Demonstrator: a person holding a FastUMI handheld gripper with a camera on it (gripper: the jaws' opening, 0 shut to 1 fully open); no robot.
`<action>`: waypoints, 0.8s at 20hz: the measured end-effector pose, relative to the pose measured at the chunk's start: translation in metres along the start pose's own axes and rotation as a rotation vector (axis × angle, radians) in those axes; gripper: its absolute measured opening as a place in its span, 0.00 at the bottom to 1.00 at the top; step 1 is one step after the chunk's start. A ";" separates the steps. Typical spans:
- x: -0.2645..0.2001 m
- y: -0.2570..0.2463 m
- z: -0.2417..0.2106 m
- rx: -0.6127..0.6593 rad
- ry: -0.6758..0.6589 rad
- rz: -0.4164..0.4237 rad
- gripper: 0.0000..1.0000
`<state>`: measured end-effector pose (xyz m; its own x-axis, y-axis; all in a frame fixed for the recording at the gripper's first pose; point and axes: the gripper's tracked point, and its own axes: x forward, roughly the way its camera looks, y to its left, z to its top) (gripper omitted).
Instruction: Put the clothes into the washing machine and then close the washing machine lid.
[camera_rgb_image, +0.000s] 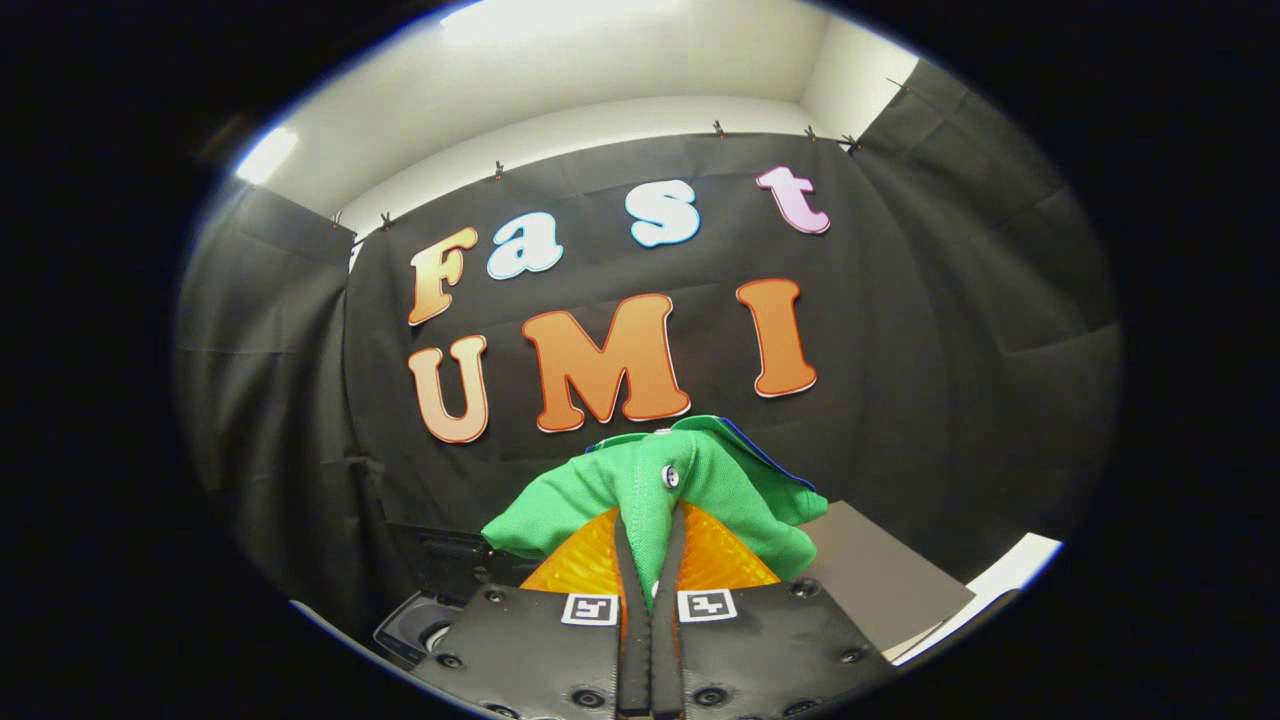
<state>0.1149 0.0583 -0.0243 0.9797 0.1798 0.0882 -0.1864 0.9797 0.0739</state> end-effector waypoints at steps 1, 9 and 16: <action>-0.004 0.004 0.006 -0.010 -0.011 -0.012 0.08; -0.030 0.093 0.042 -0.012 -0.087 -0.082 0.08; -0.016 0.195 0.049 -0.031 -0.114 -0.036 0.08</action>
<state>0.0592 0.2418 0.0370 0.9708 0.1344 0.1989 -0.1466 0.9880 0.0480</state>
